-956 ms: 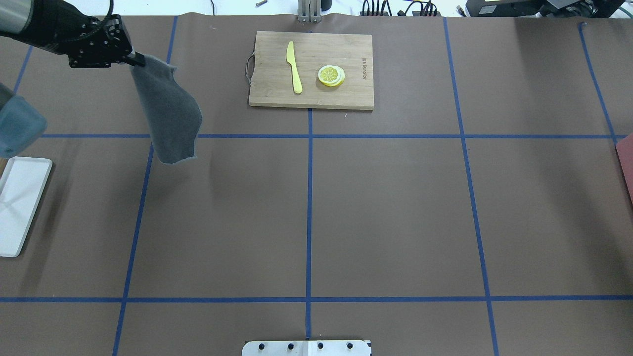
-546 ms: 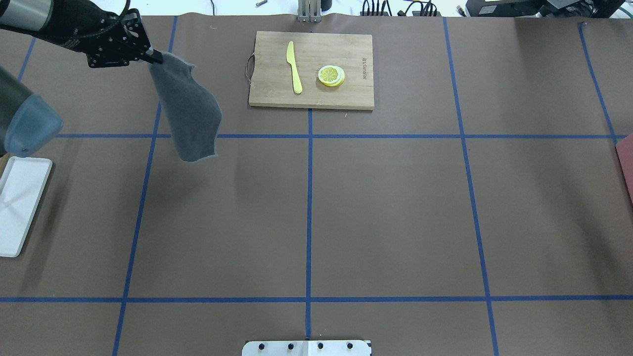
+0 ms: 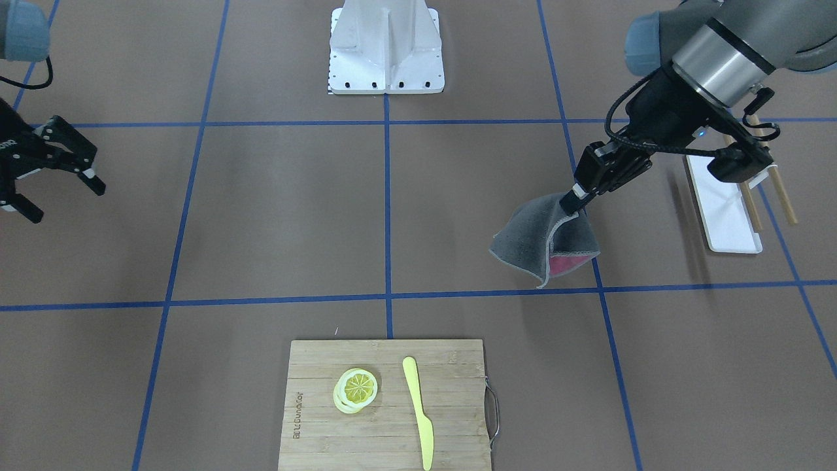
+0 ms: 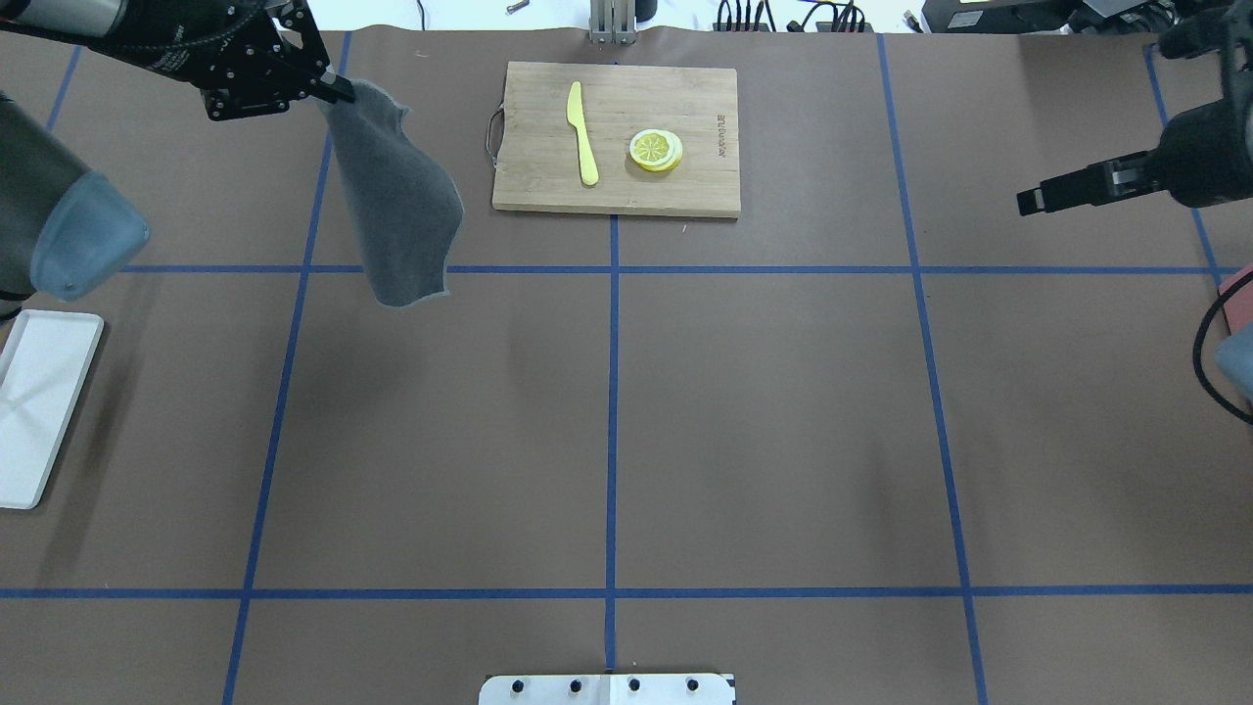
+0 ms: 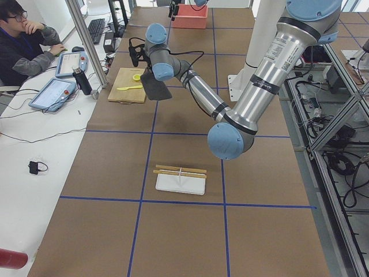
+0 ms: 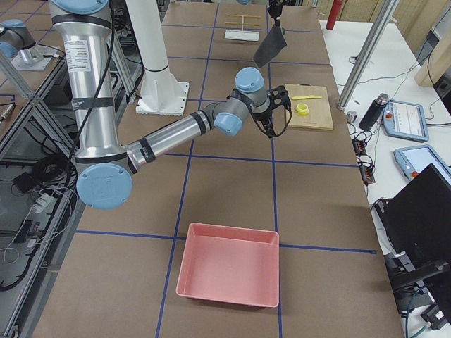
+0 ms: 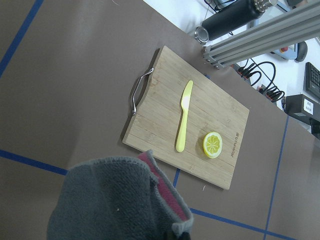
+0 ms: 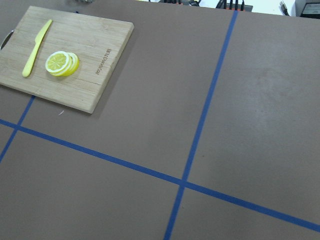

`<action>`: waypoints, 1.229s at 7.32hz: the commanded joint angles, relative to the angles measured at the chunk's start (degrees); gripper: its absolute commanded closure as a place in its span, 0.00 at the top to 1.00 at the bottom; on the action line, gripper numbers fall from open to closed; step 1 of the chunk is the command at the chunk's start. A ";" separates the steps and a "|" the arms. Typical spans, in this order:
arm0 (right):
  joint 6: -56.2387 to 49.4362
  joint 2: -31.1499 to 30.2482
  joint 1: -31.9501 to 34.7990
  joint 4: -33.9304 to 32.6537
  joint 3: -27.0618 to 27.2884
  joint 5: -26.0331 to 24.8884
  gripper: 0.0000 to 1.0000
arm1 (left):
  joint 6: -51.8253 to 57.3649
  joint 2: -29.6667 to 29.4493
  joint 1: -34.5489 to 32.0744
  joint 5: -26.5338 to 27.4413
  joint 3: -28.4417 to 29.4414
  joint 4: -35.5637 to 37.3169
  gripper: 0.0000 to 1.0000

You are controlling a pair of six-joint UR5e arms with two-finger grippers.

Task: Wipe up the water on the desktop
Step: 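Reach the right gripper toward the cloth's lower end while the left holds it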

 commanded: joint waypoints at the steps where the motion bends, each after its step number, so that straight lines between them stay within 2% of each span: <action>1: 10.09 7.56 -11.54 0.14 0.04 -13.00 0.99 | -5.77 -2.60 1.81 0.29 0.38 0.09 0.00; 2: 12.83 10.73 -16.65 0.06 0.03 -19.77 0.99 | -7.62 -3.39 1.91 0.47 0.65 0.00 0.00; 4: 15.49 14.78 -25.89 -0.12 -0.31 -33.13 0.99 | -15.94 -5.41 5.05 6.07 0.91 0.09 0.00; 5: 15.59 16.11 -29.15 -0.29 -0.40 -38.24 0.99 | -21.65 -6.99 6.55 8.62 1.00 0.09 0.00; 6: 15.93 17.43 -31.79 -0.47 -0.58 -41.43 0.99 | -25.79 -8.22 7.61 10.56 1.00 0.09 0.00; 8: 16.38 20.67 -38.47 -0.65 -1.89 -51.17 0.99 | -31.01 -9.73 10.51 15.91 1.09 0.09 0.00; 9: 16.38 21.39 -39.72 -0.65 -3.03 -53.30 0.99 | -33.02 -10.42 10.87 15.94 1.00 0.09 0.00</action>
